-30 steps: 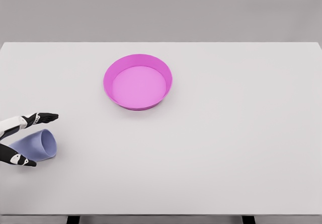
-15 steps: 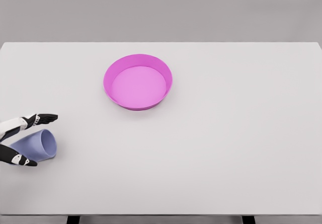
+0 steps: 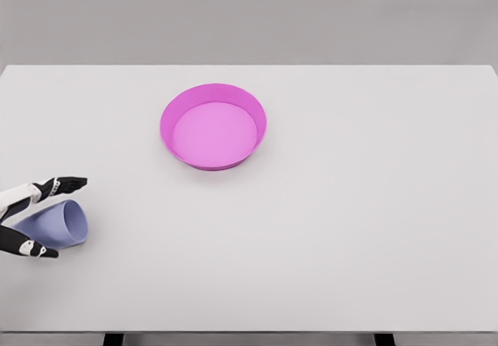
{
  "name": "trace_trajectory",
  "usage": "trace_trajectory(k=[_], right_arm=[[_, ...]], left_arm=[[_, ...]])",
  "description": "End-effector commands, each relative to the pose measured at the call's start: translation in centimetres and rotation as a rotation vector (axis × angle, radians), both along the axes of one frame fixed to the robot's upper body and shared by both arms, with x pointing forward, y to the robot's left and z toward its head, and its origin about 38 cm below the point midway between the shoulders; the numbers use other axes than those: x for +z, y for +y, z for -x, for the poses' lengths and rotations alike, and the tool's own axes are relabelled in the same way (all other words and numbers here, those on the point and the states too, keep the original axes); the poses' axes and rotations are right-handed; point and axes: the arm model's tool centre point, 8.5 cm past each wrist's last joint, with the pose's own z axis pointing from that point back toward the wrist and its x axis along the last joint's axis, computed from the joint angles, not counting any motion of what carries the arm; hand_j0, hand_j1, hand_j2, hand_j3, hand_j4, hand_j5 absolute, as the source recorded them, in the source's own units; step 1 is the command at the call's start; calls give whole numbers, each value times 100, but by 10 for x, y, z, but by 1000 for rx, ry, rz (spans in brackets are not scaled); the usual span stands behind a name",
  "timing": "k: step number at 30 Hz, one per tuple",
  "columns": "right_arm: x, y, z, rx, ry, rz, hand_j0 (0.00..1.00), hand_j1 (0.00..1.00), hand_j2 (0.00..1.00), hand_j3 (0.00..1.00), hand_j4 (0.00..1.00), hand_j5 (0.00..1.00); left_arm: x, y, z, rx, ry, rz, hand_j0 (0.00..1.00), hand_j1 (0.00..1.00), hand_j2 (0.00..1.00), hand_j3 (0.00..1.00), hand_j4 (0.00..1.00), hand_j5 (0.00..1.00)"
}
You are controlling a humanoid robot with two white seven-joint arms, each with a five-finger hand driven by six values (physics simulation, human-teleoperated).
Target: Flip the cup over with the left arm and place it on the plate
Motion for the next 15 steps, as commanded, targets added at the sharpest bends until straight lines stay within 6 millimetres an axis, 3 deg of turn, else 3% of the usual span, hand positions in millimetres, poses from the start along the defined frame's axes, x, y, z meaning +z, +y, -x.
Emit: trace_trajectory(k=[1,15], right_arm=[[0,0,0,0,0,0,100,100,100,100,100,100],[0,0,0,0,0,0,100,100,100,100,100,100]], left_arm=[[2,2,-2,22,-12,6,100,100,100,100,100,100],[-2,2,1,25,-10,-5,100,100,100,100,100,100]])
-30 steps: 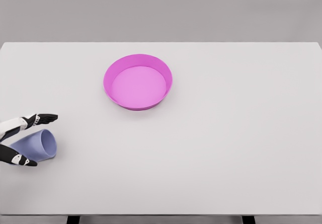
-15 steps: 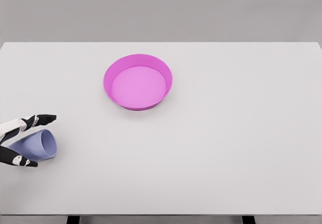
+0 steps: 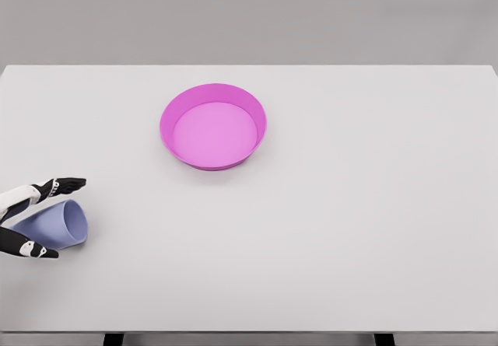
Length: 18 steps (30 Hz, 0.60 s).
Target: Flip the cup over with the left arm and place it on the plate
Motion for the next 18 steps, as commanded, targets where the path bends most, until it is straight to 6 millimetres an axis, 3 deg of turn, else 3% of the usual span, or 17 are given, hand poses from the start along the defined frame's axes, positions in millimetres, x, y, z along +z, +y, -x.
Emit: trace_trajectory(k=[1,18], right_arm=[[0,0,0,1,0,0,100,100,100,100,100,100],[0,0,0,1,0,0,100,100,100,100,100,100]], left_arm=[[1,1,-1,16,-7,4,100,100,100,100,100,100],[-2,1,1,24,-5,8,98,98,98,98,98,98]])
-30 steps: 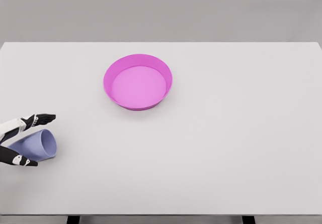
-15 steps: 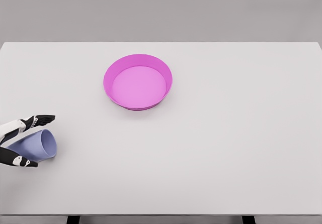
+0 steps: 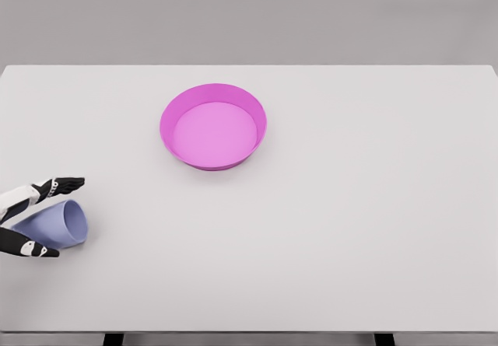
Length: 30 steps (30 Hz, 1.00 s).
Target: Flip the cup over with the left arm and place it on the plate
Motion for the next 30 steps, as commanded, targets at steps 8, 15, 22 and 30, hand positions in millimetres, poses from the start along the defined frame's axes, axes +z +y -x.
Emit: trace_trajectory(k=[8,15,22,30], right_arm=[[0,0,0,0,0,0,100,100,100,100,100,100],[0,0,0,0,0,0,100,100,100,100,100,100],[0,0,0,0,0,0,100,100,100,100,100,100],[0,0,0,0,0,0,100,100,100,100,100,100]], left_arm=[[-3,-1,1,11,3,12,55,55,55,55,55,55],[-7,-5,2,-2,3,13,50,50,50,50,50,50],[8,-10,-7,-9,-47,28,45,45,45,45,45,45],[34,-39,-26,-51,-157,126,45,45,45,45,45,45]])
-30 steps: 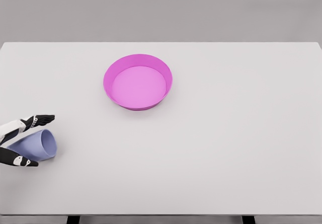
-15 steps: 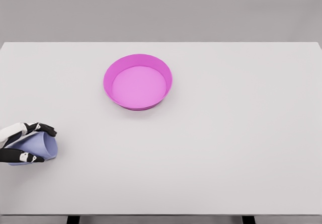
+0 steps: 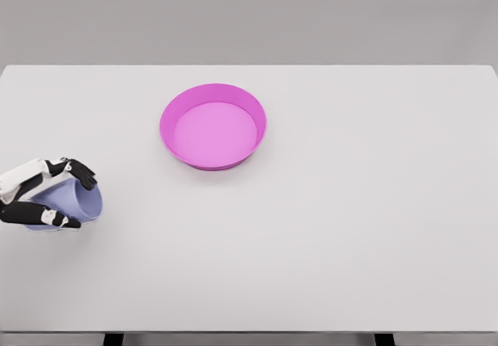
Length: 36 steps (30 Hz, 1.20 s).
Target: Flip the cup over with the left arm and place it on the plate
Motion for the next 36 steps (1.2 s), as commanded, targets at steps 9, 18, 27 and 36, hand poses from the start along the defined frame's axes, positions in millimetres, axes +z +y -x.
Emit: trace_trajectory(k=[9,18,27,36], right_arm=[[0,0,0,1,0,0,100,100,100,100,100,100],[0,0,0,1,0,0,100,100,100,100,100,100],[0,0,0,1,0,0,100,100,100,100,100,100],[0,0,0,1,0,0,100,100,100,100,100,100]], left_arm=[[14,-22,-16,-7,-88,104,44,44,44,44,44,44],[17,-44,-28,-27,-138,180,44,44,44,44,44,44],[18,-69,-38,-64,-190,219,44,44,44,44,44,44],[23,-80,-46,-79,-226,241,43,43,43,43,43,43]])
